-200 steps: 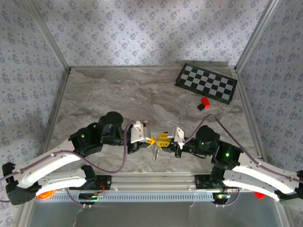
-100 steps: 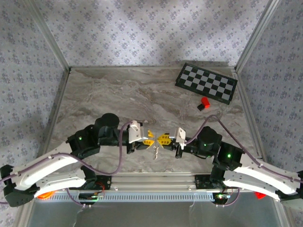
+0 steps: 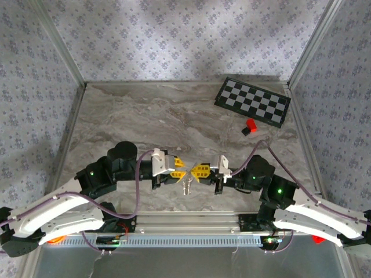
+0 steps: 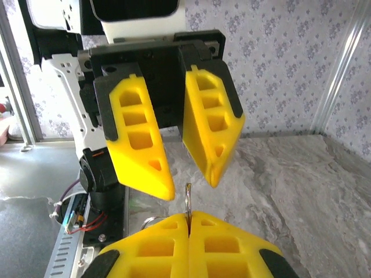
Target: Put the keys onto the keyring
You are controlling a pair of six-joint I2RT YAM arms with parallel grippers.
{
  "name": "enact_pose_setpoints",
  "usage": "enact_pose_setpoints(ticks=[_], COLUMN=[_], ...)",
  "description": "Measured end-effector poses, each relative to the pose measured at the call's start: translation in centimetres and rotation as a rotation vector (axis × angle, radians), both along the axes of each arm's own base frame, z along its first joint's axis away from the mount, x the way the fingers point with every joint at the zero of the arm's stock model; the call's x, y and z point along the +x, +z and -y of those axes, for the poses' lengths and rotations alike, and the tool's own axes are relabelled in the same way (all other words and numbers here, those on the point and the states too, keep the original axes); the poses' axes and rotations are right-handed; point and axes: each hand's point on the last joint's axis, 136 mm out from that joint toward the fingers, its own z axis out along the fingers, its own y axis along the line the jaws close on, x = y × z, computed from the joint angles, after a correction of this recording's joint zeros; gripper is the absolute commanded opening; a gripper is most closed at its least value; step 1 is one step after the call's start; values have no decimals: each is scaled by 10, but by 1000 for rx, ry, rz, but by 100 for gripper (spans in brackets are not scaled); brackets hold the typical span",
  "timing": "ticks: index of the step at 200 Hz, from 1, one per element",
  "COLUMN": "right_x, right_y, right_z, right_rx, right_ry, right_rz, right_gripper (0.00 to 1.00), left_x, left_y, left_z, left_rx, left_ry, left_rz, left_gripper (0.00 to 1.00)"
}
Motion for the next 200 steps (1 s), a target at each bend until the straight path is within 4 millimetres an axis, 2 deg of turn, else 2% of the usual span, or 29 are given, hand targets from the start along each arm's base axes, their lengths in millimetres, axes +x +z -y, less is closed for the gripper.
enact_pose_setpoints(ticks=[93,200], right_x=[-3,-2], right_y=[0,-4], right_z=[-3,-4], right_rx=[15,22], right_ry=[23,27], right_rz=[-13,-17], right_gripper=[0,0], left_x=[-1,-2], left_y=[2,-1], left_z=[6,10], left_rx=[-14,-11], left_ry=[-20,-39], left_rz=[-7,-26], left_gripper=[25,15])
